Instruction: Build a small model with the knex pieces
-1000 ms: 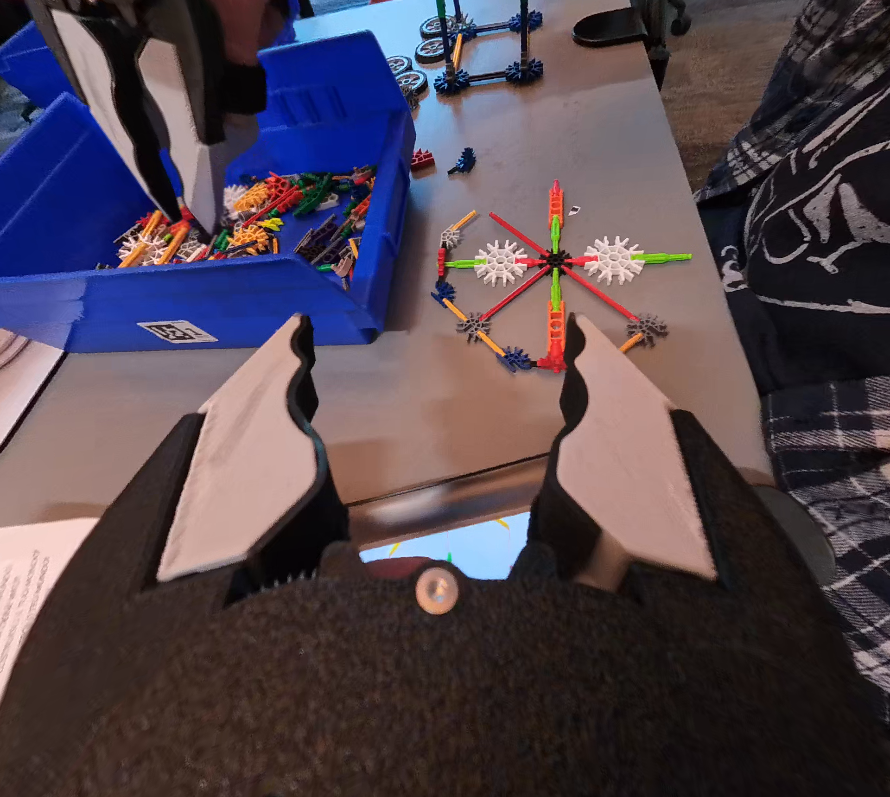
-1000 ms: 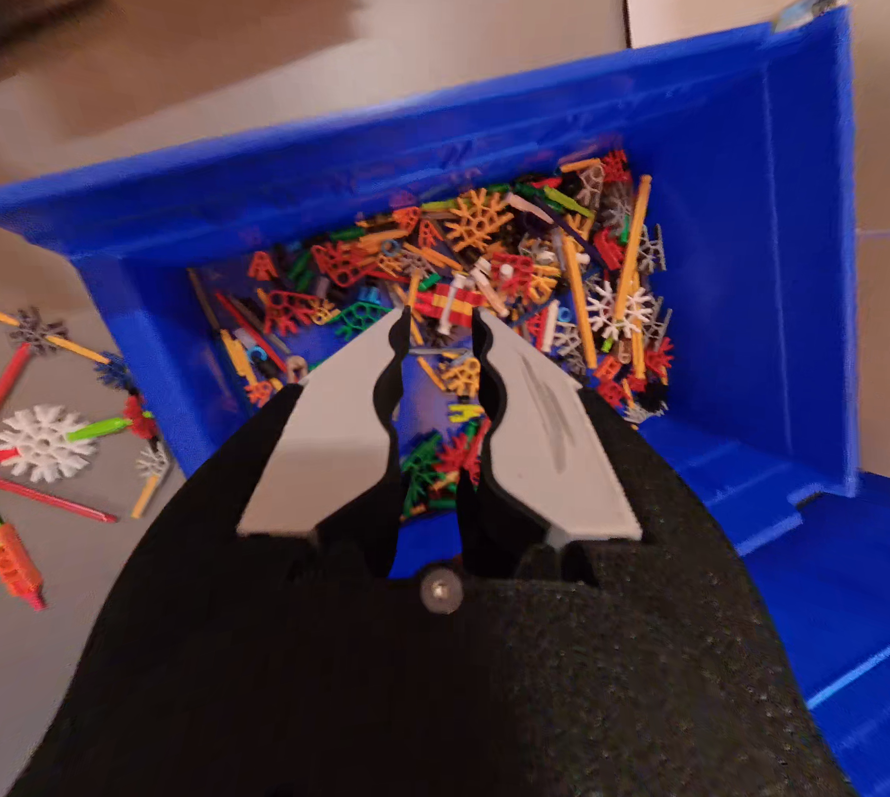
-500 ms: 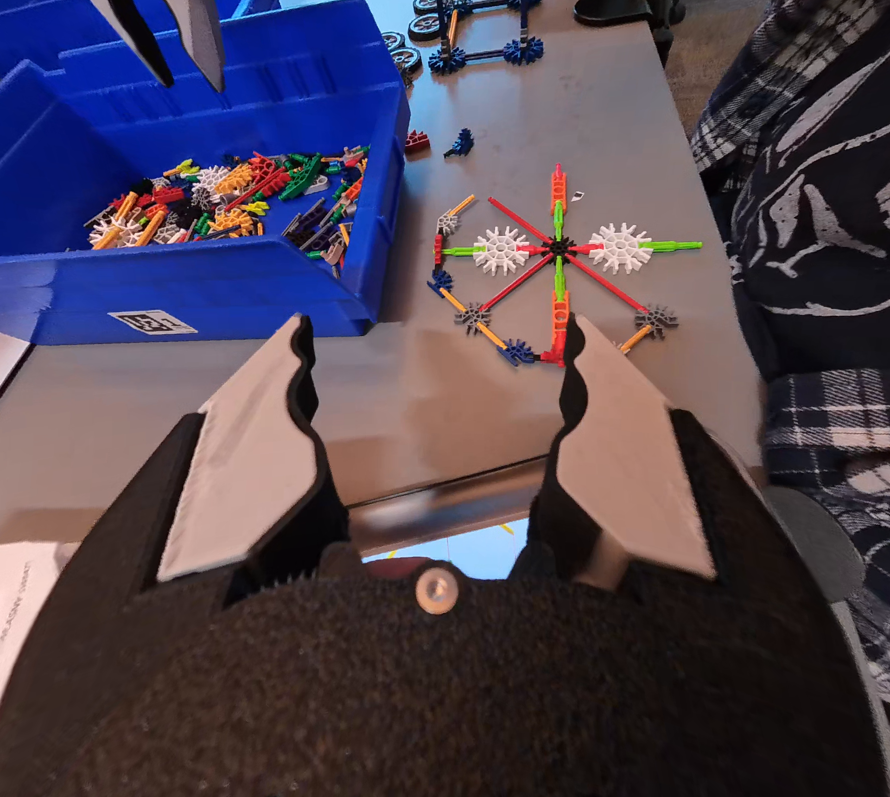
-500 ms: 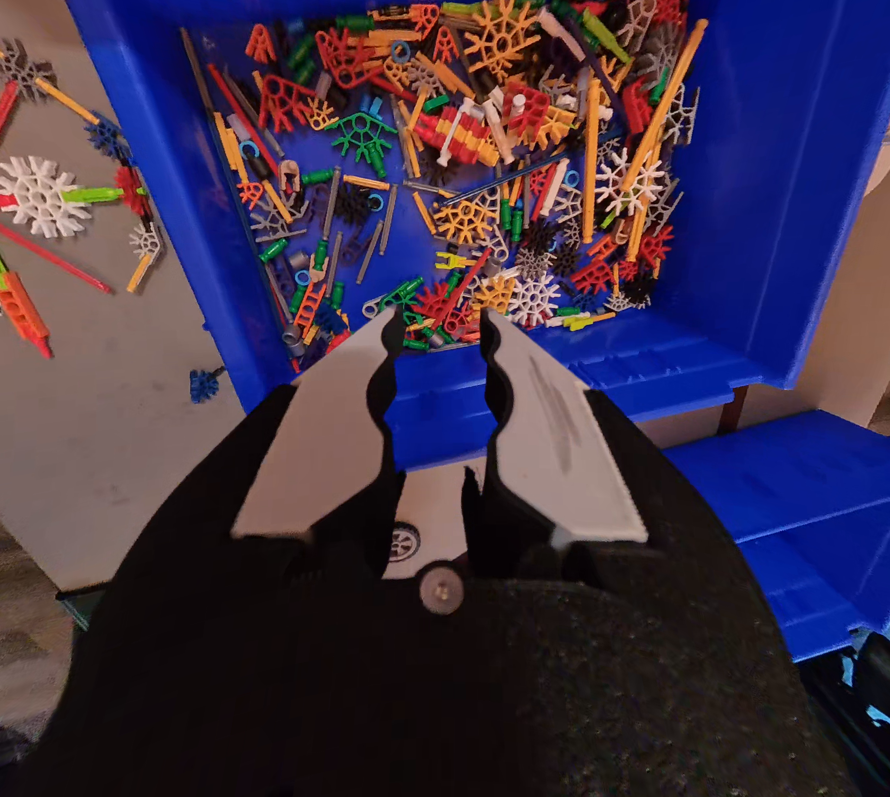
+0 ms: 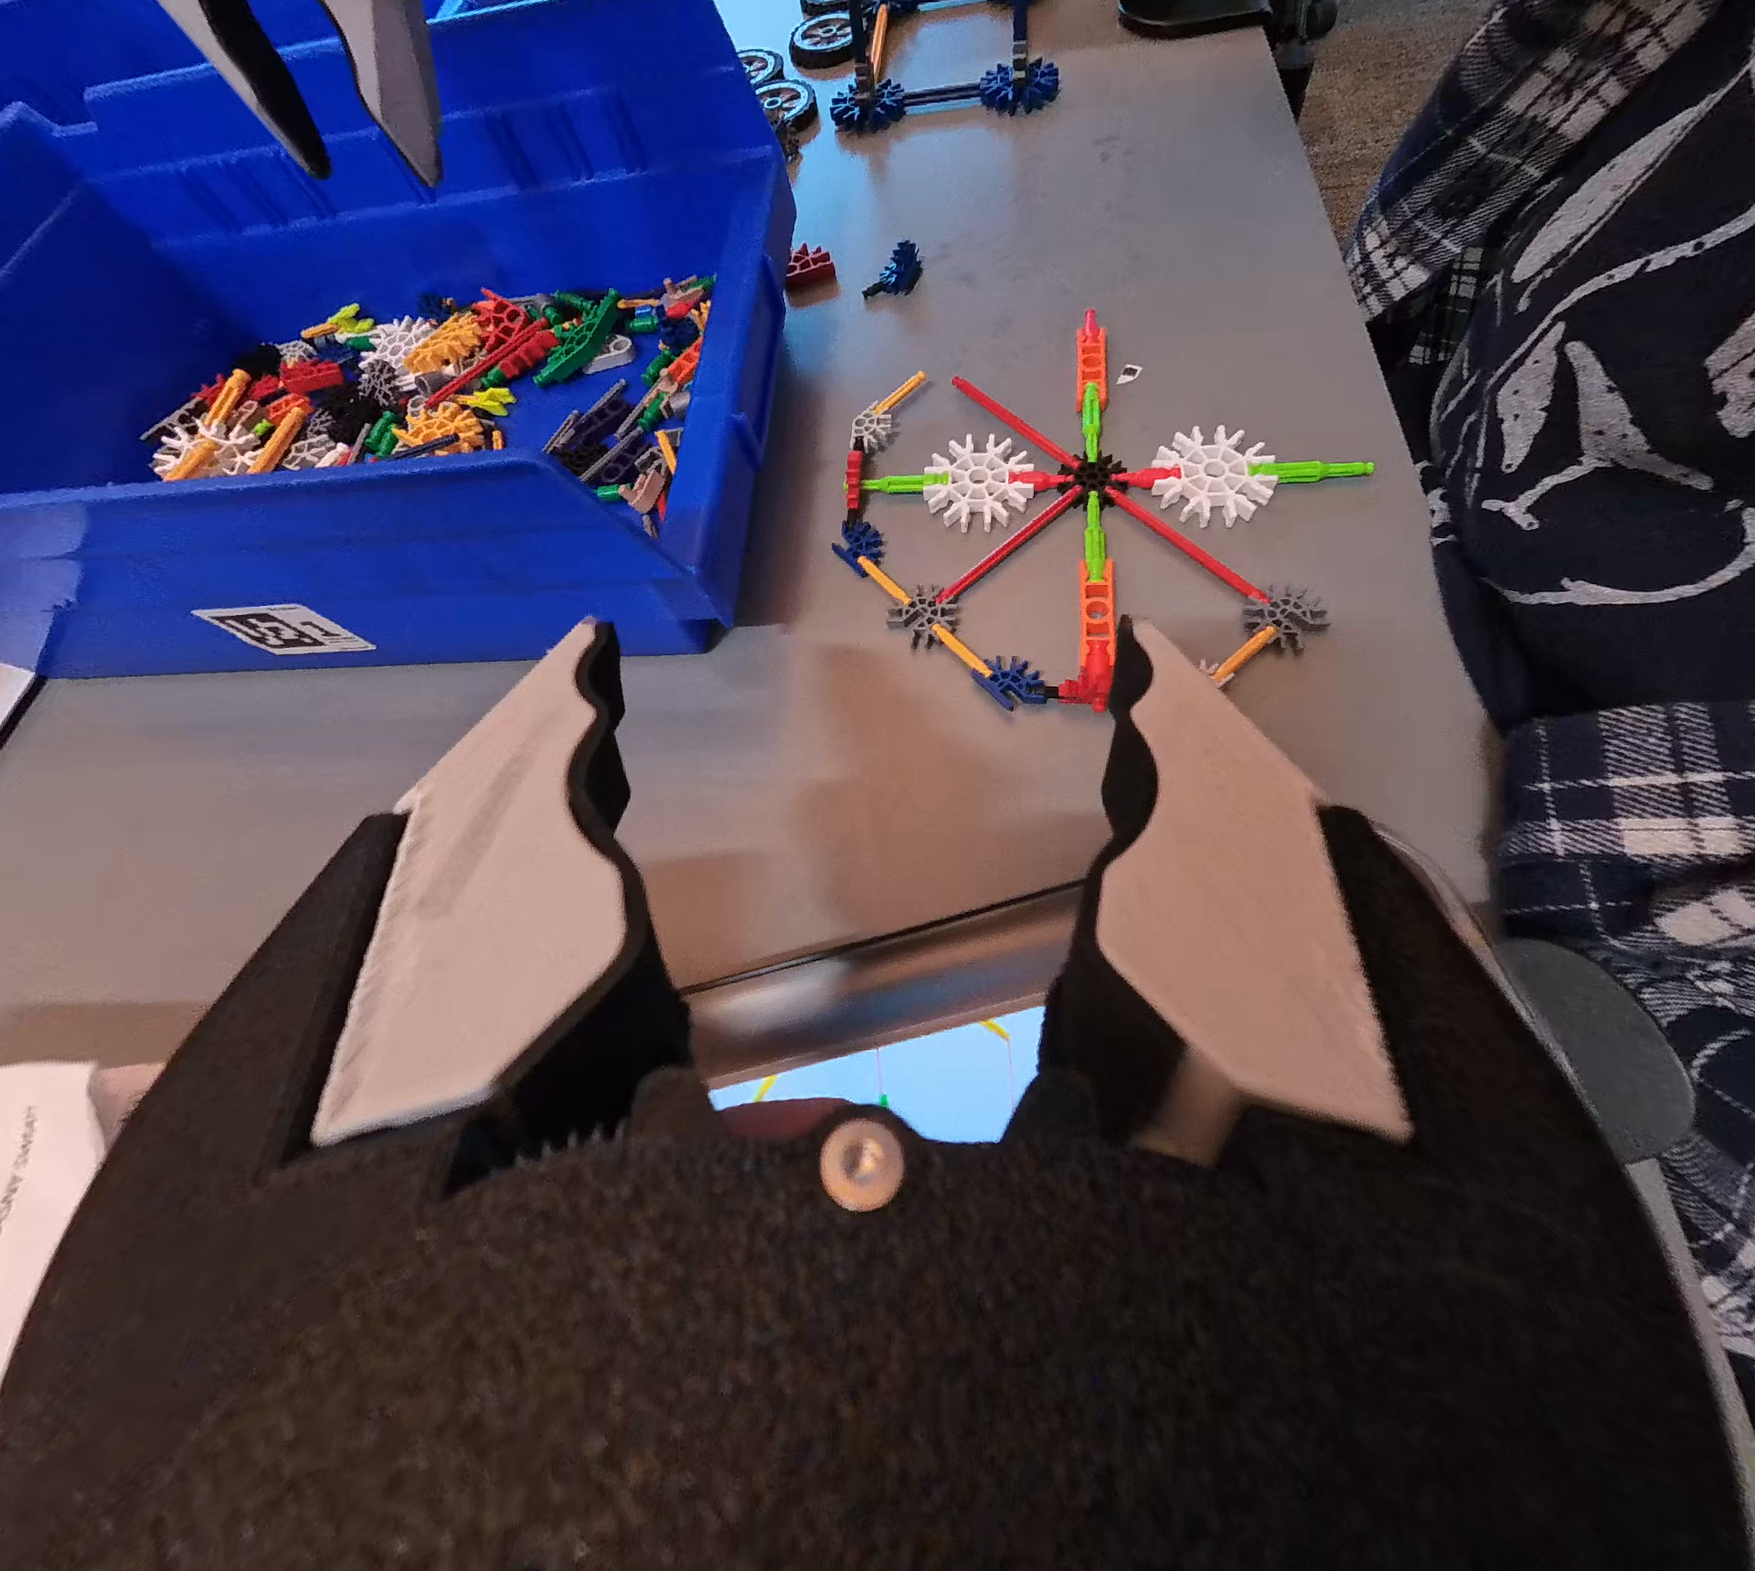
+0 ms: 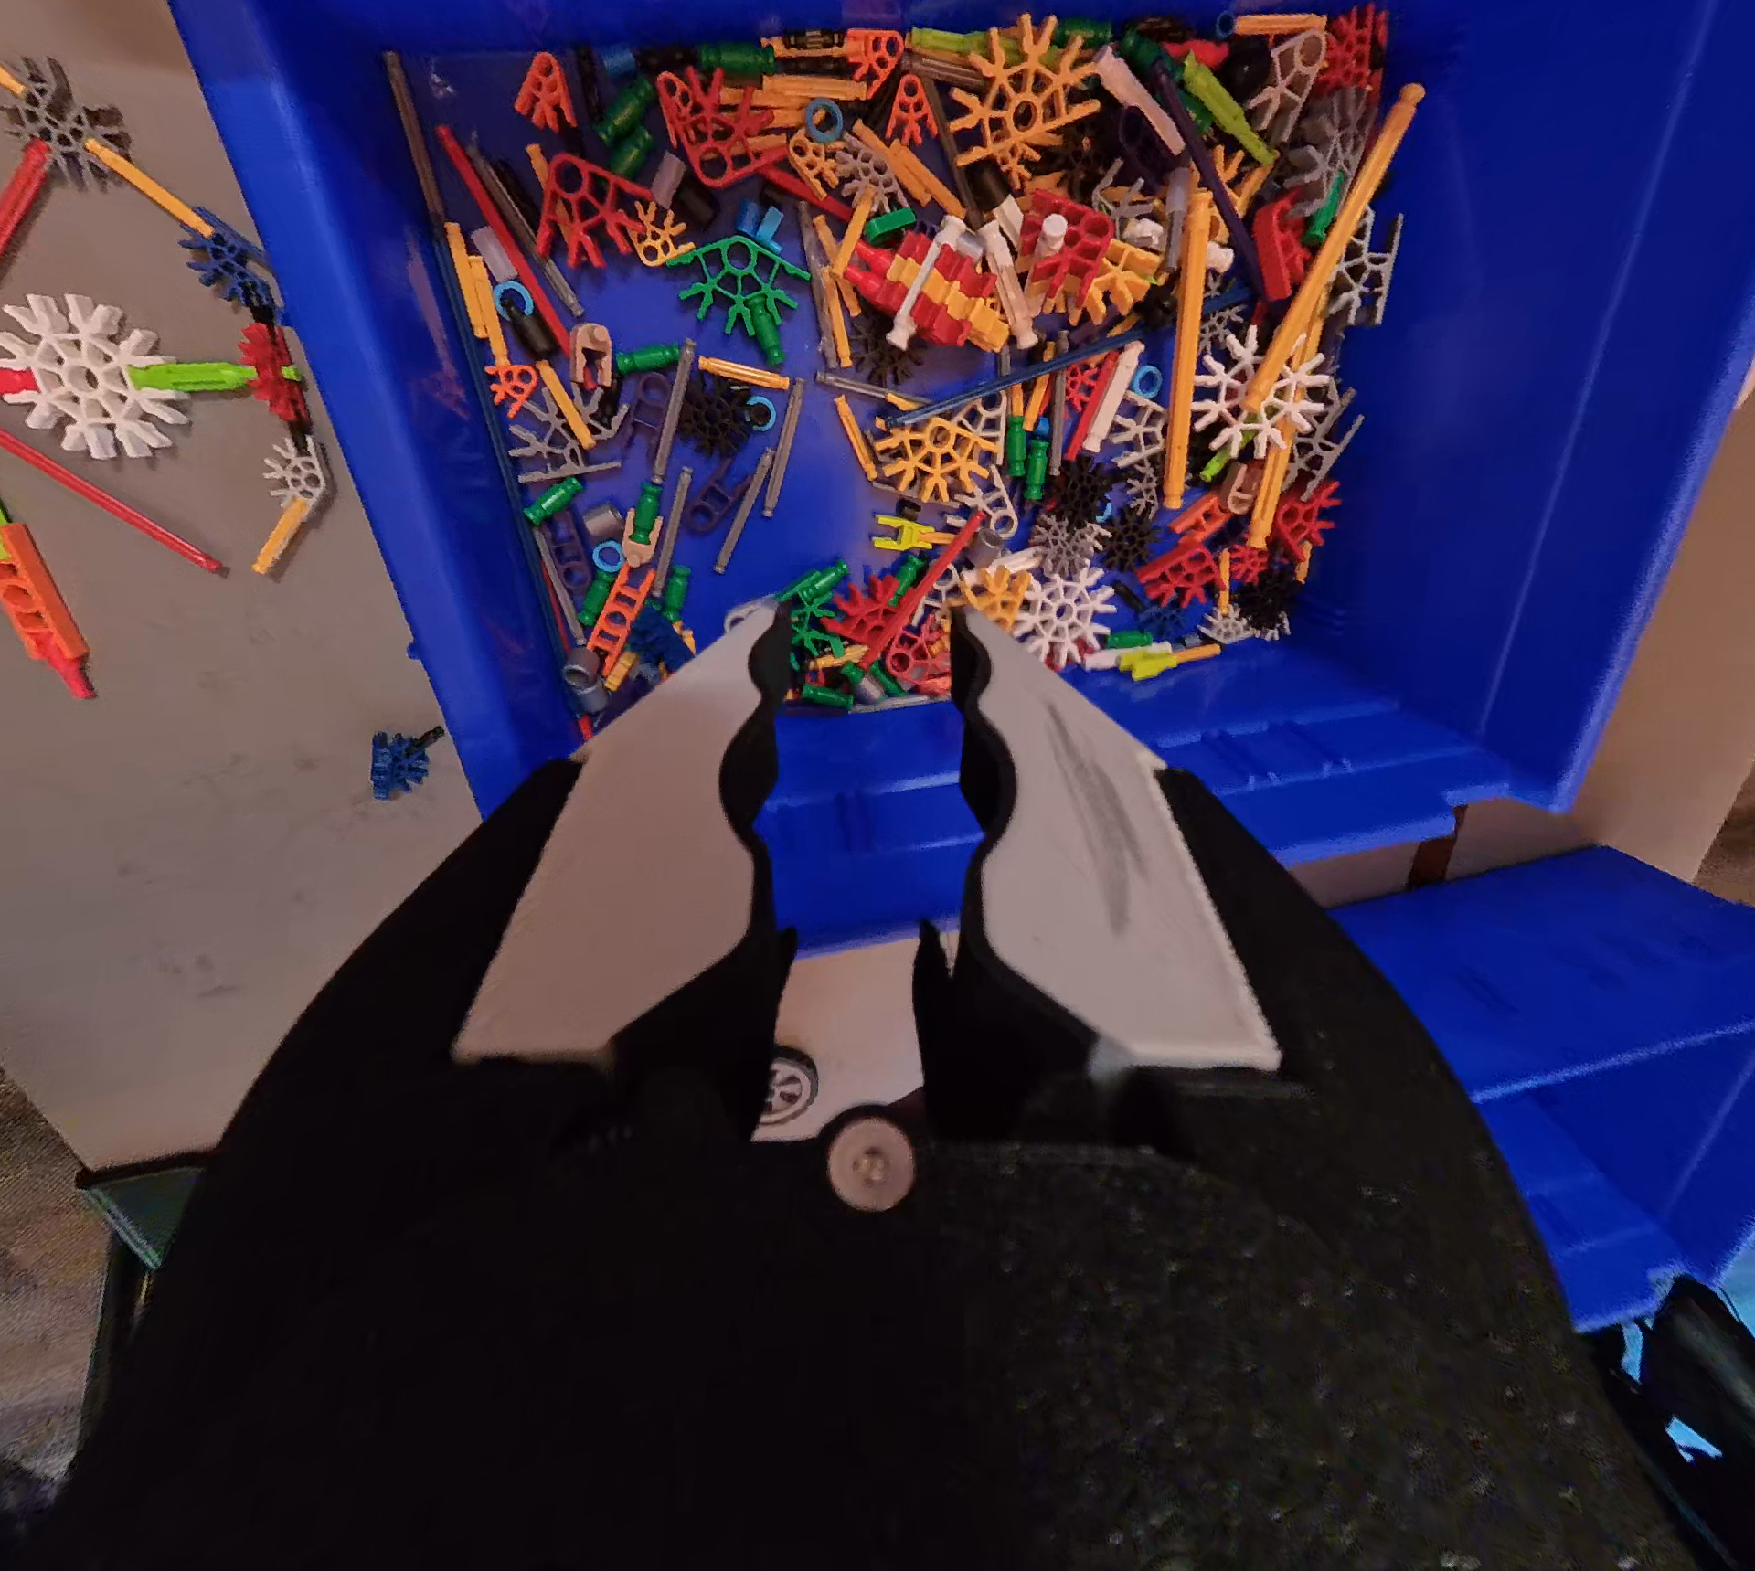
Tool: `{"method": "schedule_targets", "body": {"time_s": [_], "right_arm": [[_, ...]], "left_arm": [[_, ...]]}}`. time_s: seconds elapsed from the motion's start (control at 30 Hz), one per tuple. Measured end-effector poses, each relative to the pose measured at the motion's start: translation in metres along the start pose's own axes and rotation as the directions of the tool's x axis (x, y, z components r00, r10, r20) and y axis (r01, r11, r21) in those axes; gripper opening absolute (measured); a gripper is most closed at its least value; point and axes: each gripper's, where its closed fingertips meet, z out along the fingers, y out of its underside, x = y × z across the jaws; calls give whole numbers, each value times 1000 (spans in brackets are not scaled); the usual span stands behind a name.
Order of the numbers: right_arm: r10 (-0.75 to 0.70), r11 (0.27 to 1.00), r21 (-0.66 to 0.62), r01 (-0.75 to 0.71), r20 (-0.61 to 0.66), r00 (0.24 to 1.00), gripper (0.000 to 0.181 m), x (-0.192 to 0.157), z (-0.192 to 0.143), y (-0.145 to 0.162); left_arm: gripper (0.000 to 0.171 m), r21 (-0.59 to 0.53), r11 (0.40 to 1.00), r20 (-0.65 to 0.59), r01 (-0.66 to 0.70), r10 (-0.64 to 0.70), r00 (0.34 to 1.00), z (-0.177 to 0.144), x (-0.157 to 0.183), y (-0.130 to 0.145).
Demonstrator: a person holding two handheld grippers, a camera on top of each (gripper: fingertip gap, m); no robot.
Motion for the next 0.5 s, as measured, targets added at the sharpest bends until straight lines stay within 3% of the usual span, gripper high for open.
{"method": "schedule_targets", "body": {"time_s": [0.3,0.5], "right_arm": [[-129,990,76,118,165,978,35,-43,32,-33],[-210,974,-21,225,279,937,33,-71,63,-23]], "left_arm": [[101,-9,1000,-4,6,-6,1000,2,1,3],[101,-4,1000,-7,11,-12,1000,2,1,2]]}}
